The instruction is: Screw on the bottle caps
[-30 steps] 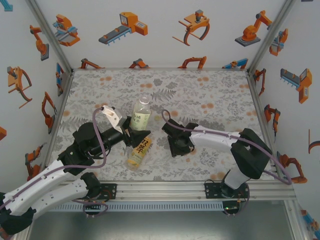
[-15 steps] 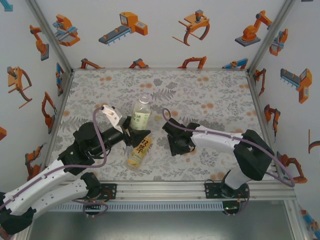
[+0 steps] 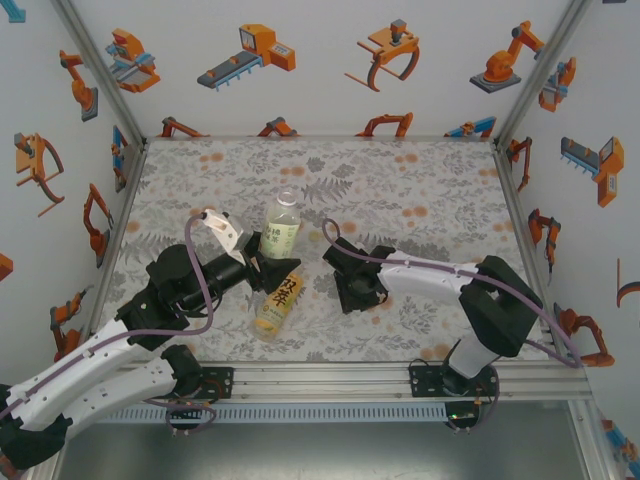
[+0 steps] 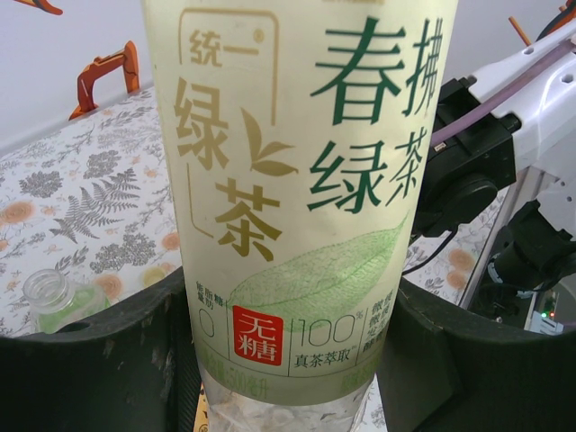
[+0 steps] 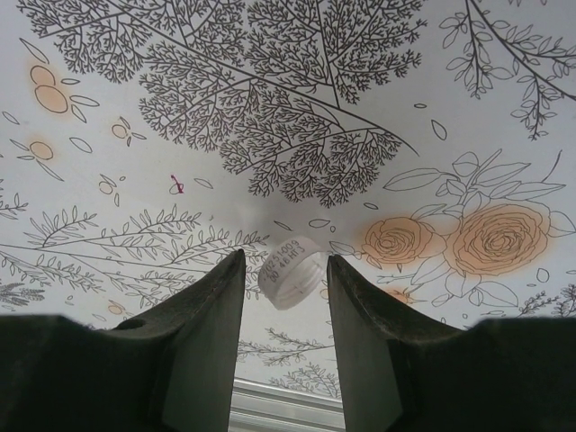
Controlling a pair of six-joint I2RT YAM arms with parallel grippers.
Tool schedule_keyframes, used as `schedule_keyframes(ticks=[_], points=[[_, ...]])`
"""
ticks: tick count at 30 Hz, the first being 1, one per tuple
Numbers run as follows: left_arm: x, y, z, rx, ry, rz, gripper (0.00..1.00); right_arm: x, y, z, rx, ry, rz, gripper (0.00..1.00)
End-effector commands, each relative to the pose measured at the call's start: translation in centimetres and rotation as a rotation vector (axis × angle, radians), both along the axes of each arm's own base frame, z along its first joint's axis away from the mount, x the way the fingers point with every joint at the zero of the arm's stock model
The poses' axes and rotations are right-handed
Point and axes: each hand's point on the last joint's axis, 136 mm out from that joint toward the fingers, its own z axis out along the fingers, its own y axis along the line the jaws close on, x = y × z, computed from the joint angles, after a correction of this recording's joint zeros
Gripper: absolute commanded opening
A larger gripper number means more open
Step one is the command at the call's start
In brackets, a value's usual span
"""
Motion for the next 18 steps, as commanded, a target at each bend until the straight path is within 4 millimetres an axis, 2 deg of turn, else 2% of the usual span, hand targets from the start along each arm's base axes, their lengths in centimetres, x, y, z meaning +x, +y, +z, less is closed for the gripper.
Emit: schedule_keyframes(ticks=[1,5,12,18], points=[[-0.2,0.4,1.3,-0.049,-0.018,0.007,0.00,-0.5,-0.1,-0.9,-0.008,0.023,-0.007,0.41],[-0.2,0.4,1.1,-0.046,-0.017,0.007,0.00,-0.8,-0.2,-1.8,-0.007,0.039,-0.017,0.40],[-0.2,0.5,1.1,-0.049,-0.017,0.013,0.00,-0.8,0.4,-1.7,0.040,0.037,-0.023,0.21],[-0.1,0.6,1.2,-0.051,-0.018,0.015,0.00,-0.3,2.1,-0.9,0.162,0.042,-0.039,0.20]])
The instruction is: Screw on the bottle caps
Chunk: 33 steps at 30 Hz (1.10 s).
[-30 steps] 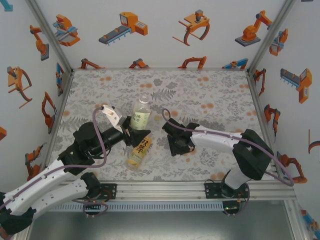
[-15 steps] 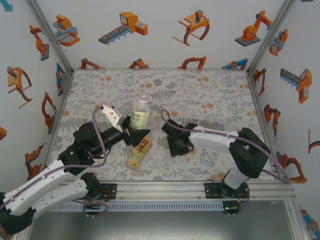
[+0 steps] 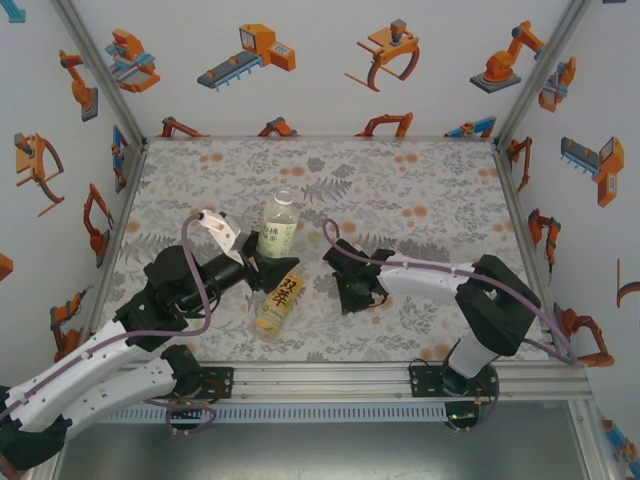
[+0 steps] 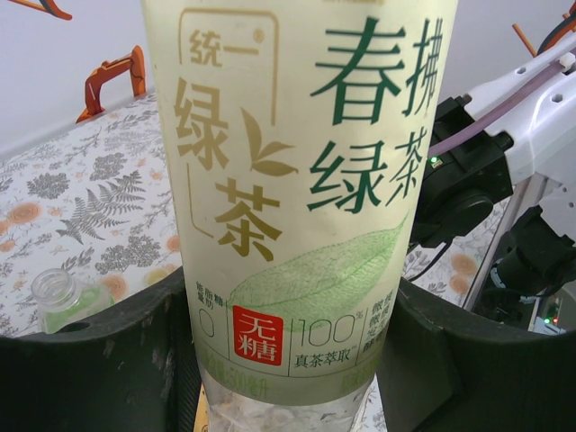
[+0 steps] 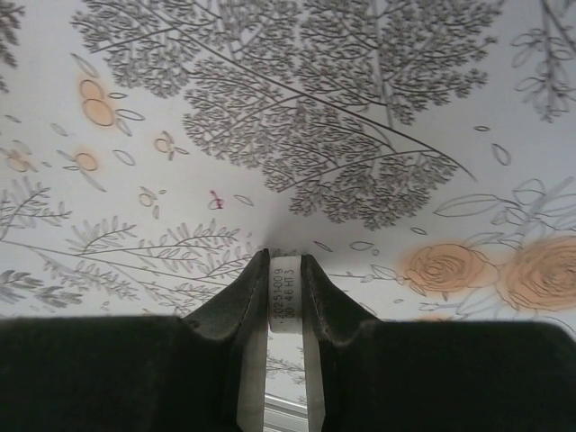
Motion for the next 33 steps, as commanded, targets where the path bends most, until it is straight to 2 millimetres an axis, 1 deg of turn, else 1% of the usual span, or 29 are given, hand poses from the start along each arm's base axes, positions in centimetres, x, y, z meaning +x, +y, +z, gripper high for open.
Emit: schedule_keyframes(ticks=[1,4,9,13,18,22,25,29,33], points=[[-0.2,0.3,0.9,-0.043,-0.014,0.003,0.00,0.0,0.7,-0.1,0.087,0.025,-0.028,0.21],[-0.1,0.2,1.0,-0.044,-0.016,0.002,0.00,0.5,0.8,-0.1,0.147,0.038,-0.049,0.22],[-0.2,0.3,1.0,-0.041,-0.014,0.004,0.00,0.8,-0.1,-0.7,0.238,0.067,-0.093,0.25],[-0.2,0.3,1.0,-0.042,-0.013,0.004,0.00,0.9,-2.0,-1.4,0.283,0.093,-0.156,0.28],[-0.1,0.2,1.0,-0.045,-0.011,0.004,0.00,0.9,-4.5,-1.8,0.295,0.105,-0.224,0.31],[0.0,0.1,1.1,-0.046,-0.010,0.003,0.00,0.6,-5.9,-2.0,0.276,0.107,-0.253,0.33],[0.0,0.1,1.1,-0.046,-0.010,0.002,0.00,0.7,-6.2,-1.7,0.253,0.105,-0.260,0.34],[0.0,0.0,1.1,-0.046,-0.010,0.002,0.00,0.9,-6.7,-0.8,0.187,0.083,-0.255,0.41],[0.1,-0.1,0.9,-0.043,-0.006,0.004,0.00,1.2,-6.7,0.0,0.097,0.051,-0.222,0.44]])
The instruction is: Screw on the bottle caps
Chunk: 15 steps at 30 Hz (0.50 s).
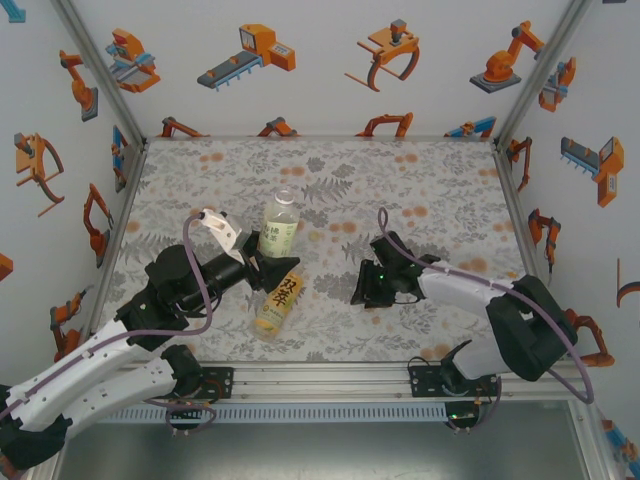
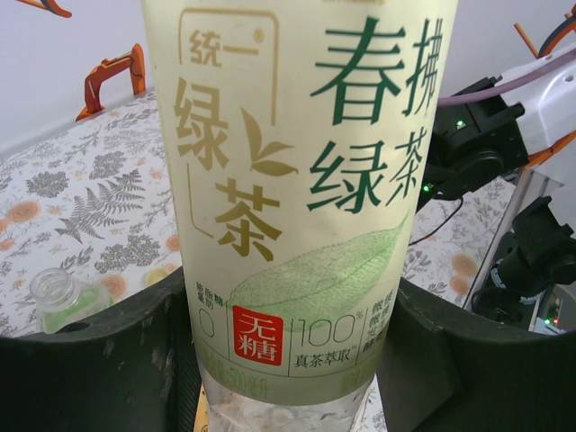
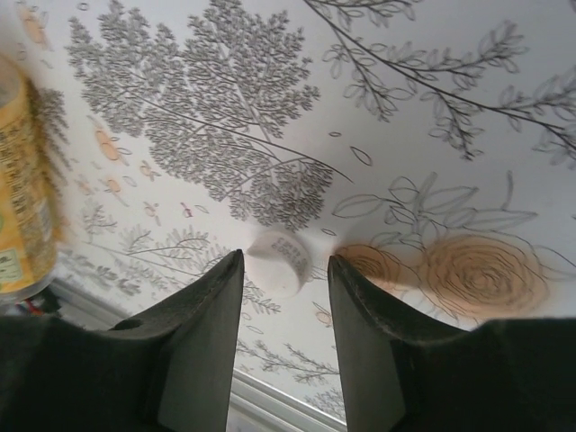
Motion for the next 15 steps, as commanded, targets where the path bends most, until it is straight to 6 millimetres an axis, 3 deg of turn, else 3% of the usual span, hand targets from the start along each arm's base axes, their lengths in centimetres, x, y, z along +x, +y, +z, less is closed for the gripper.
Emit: schedule_keyframes(ticks=[1,7,15], points=[[0.0,0.0,0.9,-0.043,-0.010,0.001,0.00,-0.6,-1.9,-0.5,-0.187,0.012,0.027,0.44],[-0.1,0.0,0.7,-0.036,-0.007,-0.001,0.00,0.0,-1.2,0.2,-0.349,-0.023,0.110,0.47],[-0.1,0.5,0.7,-0.036,-0.017,0.014,0.00,0.8,0.8,1.2,-0.380,-0.052,0.157,0.47]])
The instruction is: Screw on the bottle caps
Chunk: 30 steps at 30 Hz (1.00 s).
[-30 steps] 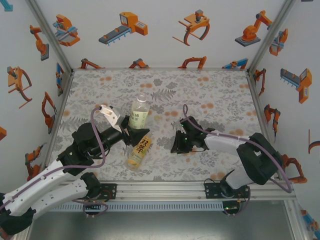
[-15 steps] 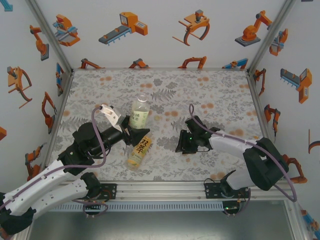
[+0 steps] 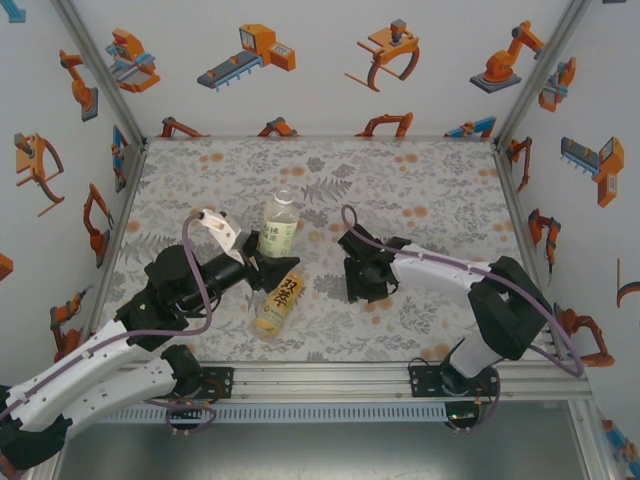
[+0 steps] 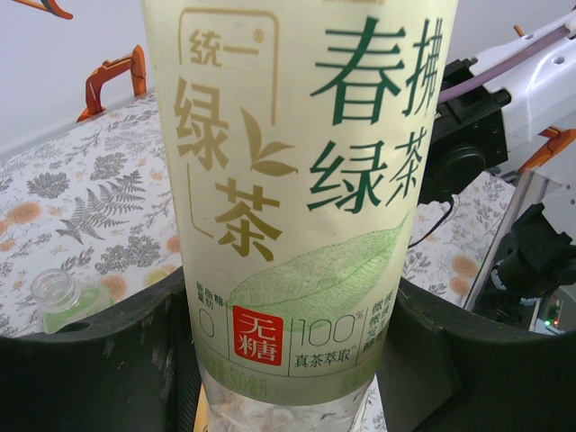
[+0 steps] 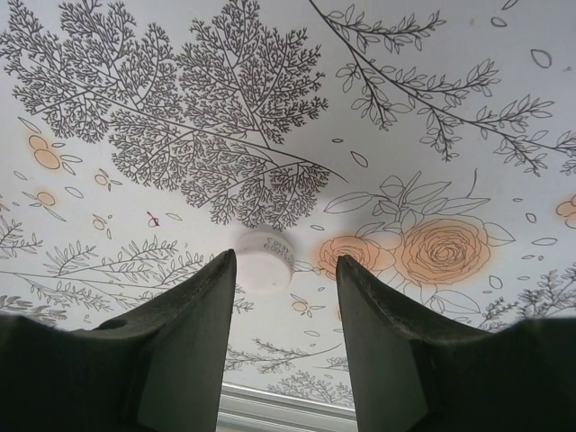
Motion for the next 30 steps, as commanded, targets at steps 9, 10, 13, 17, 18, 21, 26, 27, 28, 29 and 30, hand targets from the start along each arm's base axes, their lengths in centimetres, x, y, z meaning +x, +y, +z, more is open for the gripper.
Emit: schedule_keyframes(ticks=[9,10,13,17,18,21,26,27,28,29,30], points=[[-0.1,0.6,0.4,-0.034,-0.015,0.020,0.00,-0.5,1.0,0.0,-0.086,0.002,0.065,0.43],[-0.1,0.6,0.3,-0.032,-0.014,0.019,0.00,-0.6,1.1,-0.1,-0.088,0.005,0.066,0.43],[-0.1,0.7,0.4,-0.035,-0.016,0.022,0.00,-0.9,1.3,-0.4,-0.089,0.010,0.071,0.43],[0.1,0.7,0.2,-0.033,-0.015,0.028,0.00,-1.1,1.5,-0.9,-0.088,0.019,0.074,0.42],[0.1,0.7,0.3,-0.034,-0.017,0.028,0.00,-1.2,1.6,-1.0,-0.086,0.020,0.073,0.43],[0.1,0.7,0.3,-0.034,-0.018,0.028,0.00,-1.3,1.6,-1.3,-0.088,0.027,0.074,0.43],[0.2,0.5,0.1,-0.033,-0.015,0.028,0.00,-1.5,1.6,-1.8,-0.091,0.034,0.074,0.42],[0.2,0.5,0.1,-0.033,-0.014,0.026,0.00,-1.5,1.6,-1.9,-0.093,0.036,0.075,0.42],[0.2,0.5,0.1,-0.033,-0.014,0.026,0.00,-1.5,1.5,-2.0,-0.094,0.037,0.075,0.42],[0.2,0.5,0.1,-0.033,-0.014,0.026,0.00,-1.6,1.5,-2.1,-0.096,0.040,0.078,0.42],[0.2,0.5,0.1,-0.033,-0.014,0.027,0.00,-1.6,1.6,-2.2,-0.095,0.042,0.077,0.41]])
